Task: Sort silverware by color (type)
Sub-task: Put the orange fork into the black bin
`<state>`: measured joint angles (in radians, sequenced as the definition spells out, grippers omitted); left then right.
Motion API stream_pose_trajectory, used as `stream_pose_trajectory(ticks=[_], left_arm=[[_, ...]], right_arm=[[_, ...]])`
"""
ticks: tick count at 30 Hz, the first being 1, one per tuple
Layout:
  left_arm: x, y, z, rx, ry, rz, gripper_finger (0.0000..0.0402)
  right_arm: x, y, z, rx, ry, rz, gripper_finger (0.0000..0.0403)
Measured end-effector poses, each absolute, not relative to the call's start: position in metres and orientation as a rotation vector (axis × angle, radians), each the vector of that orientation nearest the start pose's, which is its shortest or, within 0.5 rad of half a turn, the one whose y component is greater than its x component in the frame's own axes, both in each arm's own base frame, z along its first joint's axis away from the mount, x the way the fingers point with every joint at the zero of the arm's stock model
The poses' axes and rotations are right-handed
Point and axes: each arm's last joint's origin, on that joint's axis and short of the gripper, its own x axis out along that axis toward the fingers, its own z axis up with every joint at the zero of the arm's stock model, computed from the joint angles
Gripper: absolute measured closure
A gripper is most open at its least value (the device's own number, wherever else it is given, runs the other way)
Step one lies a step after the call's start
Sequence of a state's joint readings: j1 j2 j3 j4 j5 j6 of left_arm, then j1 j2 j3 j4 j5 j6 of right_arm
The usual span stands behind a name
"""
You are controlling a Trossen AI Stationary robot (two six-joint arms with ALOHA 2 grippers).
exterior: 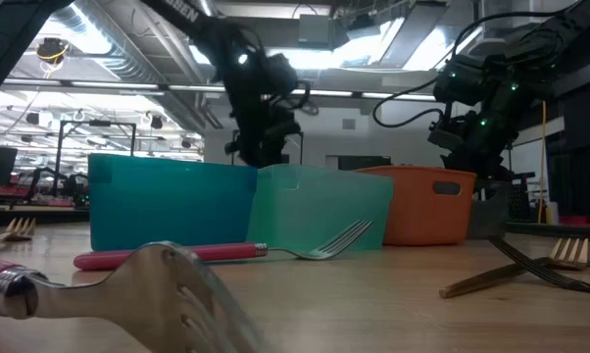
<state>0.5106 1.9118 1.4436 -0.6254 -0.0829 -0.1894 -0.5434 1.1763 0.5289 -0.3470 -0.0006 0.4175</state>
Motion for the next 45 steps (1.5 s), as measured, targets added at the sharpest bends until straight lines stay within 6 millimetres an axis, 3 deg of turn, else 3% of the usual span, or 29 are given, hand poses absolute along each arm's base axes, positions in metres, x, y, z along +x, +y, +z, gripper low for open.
stream_pose_trajectory(ticks=[6,12,29,45], left_arm=[[0.342,0.191,0.183,-0.465,0.996,0.658,0.0282],[0.342,0.182,0.169,-0.473,0.982,0.612,0.0282],[0.344,0.174,0.164,-0.429,0.982,0.640,0.0282],[0.350,0.174,0.142,-0.414,1.023,0.652,0.0282]], right_arm=[[0.174,-0.105,0.166,0.645,0.858,-0.698,0.0329],[0.174,-0.105,0.166,0.644,0.857,-0.698,0.0329],[0.174,-0.105,0.166,0.644,0.857,-0.698,0.0329],[0.174,-0.105,0.167,0.644,0.854,-0.698,0.0329]])
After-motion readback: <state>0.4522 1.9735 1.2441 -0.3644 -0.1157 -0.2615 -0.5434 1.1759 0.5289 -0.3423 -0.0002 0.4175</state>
